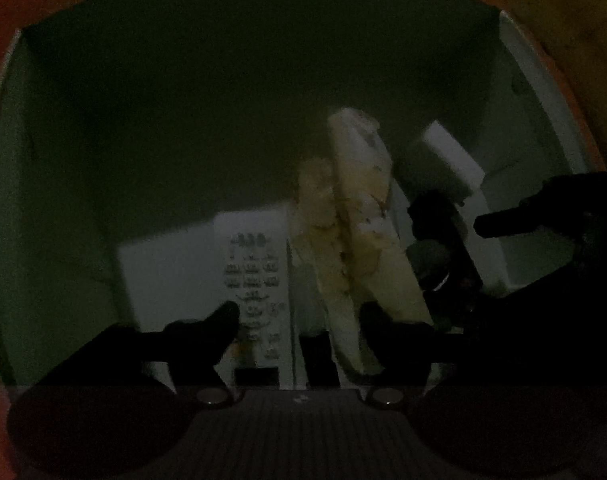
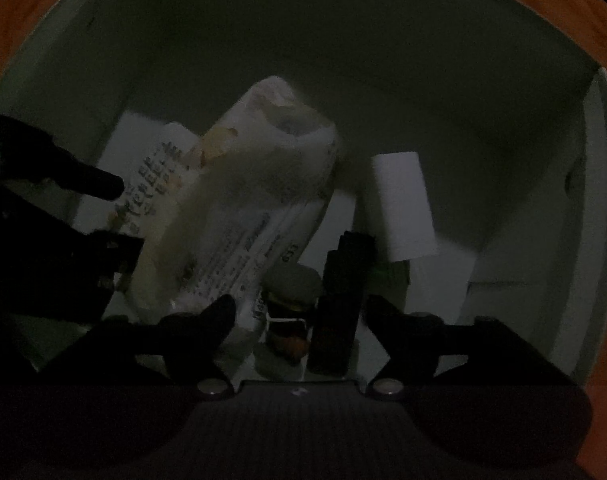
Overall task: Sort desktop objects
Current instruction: 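Withdraw both grippers from the box toward the white sheet, then grasp the brown bottle with the left gripper while the right grasps the clear tube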
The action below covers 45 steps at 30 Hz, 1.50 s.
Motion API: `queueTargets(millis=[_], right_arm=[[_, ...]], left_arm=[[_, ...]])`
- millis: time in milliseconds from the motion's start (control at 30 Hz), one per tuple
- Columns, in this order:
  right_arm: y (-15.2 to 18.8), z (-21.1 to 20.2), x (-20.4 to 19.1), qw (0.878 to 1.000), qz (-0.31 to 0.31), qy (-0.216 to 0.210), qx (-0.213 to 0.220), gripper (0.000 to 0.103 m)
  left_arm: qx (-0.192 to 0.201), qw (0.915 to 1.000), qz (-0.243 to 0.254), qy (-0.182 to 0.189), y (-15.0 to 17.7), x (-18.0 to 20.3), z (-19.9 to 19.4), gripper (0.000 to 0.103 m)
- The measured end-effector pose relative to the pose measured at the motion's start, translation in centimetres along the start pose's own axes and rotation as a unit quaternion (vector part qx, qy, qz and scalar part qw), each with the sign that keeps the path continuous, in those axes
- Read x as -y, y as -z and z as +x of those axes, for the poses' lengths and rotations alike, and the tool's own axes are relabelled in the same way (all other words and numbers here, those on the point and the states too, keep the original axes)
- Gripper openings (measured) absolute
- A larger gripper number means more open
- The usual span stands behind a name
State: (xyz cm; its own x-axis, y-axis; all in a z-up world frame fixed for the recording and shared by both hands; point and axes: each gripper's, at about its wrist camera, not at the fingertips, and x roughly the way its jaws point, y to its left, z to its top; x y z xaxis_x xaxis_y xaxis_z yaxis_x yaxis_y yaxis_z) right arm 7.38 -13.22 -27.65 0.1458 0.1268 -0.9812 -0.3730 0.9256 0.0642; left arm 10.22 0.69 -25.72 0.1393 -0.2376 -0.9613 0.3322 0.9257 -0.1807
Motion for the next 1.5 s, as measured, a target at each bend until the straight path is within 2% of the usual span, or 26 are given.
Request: queueTargets(millis=[67, 133, 300, 533, 733, 933, 1100, 1233, 1333, 1400, 1467, 1500], right_arm=[[0.1, -0.4, 0.3, 1.0, 0.007, -0.002, 0.005, 0.08], [0.1, -1.2, 0.8, 1.0, 0.019, -0.011, 0.011, 0.08], [-1.3, -4.2, 1.9, 0.997, 0.05, -0.023, 0.054, 0.08], [-4.7, -9.3, 5.1, 0.987, 0.1, -0.044, 0.118, 0.08], [-8.4, -13.0, 8.0, 0.976, 0.121, -0.03, 0.179, 0.087], [-12.2, -14.3, 10.3, 0.969, 0.138, -0.012, 0.204, 0.087], [-14.0, -12.8, 10.8, 0.969, 0.147, -0.024, 0.196, 0.086], [-15.7, -11.8, 12.0, 0.966, 0.164, -0.031, 0.196, 0.087], [-16.9, -9.2, 14.0, 0.954, 0.24, -0.064, 0.167, 0.089], [-17.7, -7.3, 15.7, 0.935, 0.309, -0.1, 0.144, 0.092], [-18.7, -5.6, 16.9, 0.916, 0.363, -0.113, 0.131, 0.095], [-19.4, -4.8, 17.2, 0.912, 0.375, -0.112, 0.125, 0.096]], left_arm=[[0.018, 0.9998, 0.005, -0.01, 0.0, 0.0, -0.7, 0.076], [0.028, 0.9995, 0.008, -0.01, -0.2, 0.1, -1.7, 0.076], [0.051, 0.9986, -0.007, 0.012, -1.2, -0.1, -4.6, 0.08], [0.093, 0.9948, -0.024, 0.034, -4.1, -0.2, -8.5, 0.08], [0.135, 0.9903, -0.031, 0.016, -8.0, -0.6, -10.6, 0.081], [0.168, 0.9845, -0.048, -0.013, -11.8, -2.5, -10.9, 0.081], [0.164, 0.9845, -0.059, -0.019, -14.4, -3.6, -9.4, 0.081], [0.155, 0.9817, -0.107, -0.031, -16.2, -5.3, -7.2, 0.081], [0.147, 0.978, -0.142, -0.041, -17.4, -6.5, -5.5, 0.081], [0.142, 0.9747, -0.166, -0.047, -18.3, -7.3, -4.4, 0.081], [0.137, 0.9709, -0.189, -0.053, -19.1, -8.1, -3.3, 0.081], [0.134, 0.9687, -0.201, -0.056, -19.6, -8.5, -2.8, 0.081]])
